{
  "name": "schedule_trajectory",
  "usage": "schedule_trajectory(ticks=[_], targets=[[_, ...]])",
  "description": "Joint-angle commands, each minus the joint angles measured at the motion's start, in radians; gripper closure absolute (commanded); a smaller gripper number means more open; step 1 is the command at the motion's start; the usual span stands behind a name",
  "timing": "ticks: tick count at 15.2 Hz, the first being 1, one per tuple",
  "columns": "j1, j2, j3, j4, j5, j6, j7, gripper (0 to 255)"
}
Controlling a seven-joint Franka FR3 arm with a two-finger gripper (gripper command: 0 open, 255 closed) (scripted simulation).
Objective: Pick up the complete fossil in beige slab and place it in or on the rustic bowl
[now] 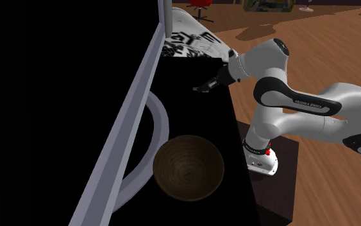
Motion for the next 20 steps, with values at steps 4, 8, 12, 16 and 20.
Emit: schedule_trajectory(ticks=[4, 8, 12, 16, 20], targets=[[0.0, 0.0, 0.0, -0.001, 0.0, -0.003, 0.0, 255], [-0.009, 0.017, -0.008, 0.03, -0.005, -0.015, -0.003, 255], [-0.025, 0.05, -0.025, 0.092, -0.017, -0.042, -0.009, 255], [-0.039, 0.084, -0.039, 0.154, -0.027, -0.07, -0.014, 255], [-0.051, 0.119, -0.052, 0.218, -0.037, -0.098, -0.018, 255]])
